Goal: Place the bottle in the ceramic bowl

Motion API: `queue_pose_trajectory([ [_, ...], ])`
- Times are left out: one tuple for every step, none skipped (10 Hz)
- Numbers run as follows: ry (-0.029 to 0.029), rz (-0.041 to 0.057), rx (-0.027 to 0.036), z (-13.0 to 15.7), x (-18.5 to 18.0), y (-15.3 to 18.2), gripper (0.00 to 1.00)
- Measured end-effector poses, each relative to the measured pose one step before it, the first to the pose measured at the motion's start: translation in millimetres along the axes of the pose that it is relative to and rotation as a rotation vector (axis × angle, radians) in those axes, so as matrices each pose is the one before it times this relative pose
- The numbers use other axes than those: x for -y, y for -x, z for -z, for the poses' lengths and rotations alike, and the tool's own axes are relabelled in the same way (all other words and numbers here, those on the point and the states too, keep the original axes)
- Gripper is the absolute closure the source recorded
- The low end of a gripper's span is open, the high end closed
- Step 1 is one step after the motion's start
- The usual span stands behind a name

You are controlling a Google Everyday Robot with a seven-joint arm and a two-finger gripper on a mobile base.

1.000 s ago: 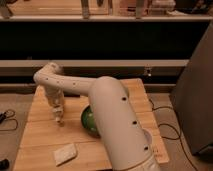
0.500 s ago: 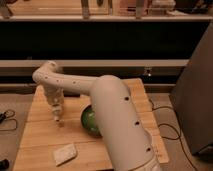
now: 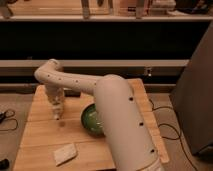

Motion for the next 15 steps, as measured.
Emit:
queue_pose_trajectory([
  [-0.00996,-0.01704,-0.003,5.73,-17.67,-0.83,1.0],
  [-0.00633,-0.01205,-0.00308,3.76,-11.28,-0.76,1.0],
  [-0.00888,-0.00718,-0.00202,3.78,-4.18,0.4,1.0],
  [-0.00605,-0.00887,-0.00129,2.4,-3.52,2.29,1.0],
  [-0.01016,-0.00944,-0.00047,3.43,-5.22,2.96,1.0],
  [-0.0044,-0.01194,-0.00884,4.05,-13.83,1.06,1.0],
  [-0.0051,-0.00862,-0.00429,2.75,-10.44,2.13,1.0],
  [-0.0068,-0.00989,-0.00383,3.02,-13.85,3.54,1.0],
  [-0.00782,-0.01446,-0.00441,4.04,-16.5,3.98,1.0],
  [-0.00518,-0.01165,-0.00357,2.51,-9.49,3.33,1.0],
  [-0.00677,-0.00897,-0.00104,1.4,-5.88,4.82,1.0],
  [-0.00381,-0.00371,0.00008,0.53,-3.14,3.62,1.0],
  [-0.00337,-0.01264,0.00046,0.67,-10.73,3.71,1.0],
  [-0.00391,-0.01648,-0.00139,2.49,-14.96,2.5,1.0],
  [-0.00355,-0.00758,0.00097,3.08,-15.56,3.06,1.0],
])
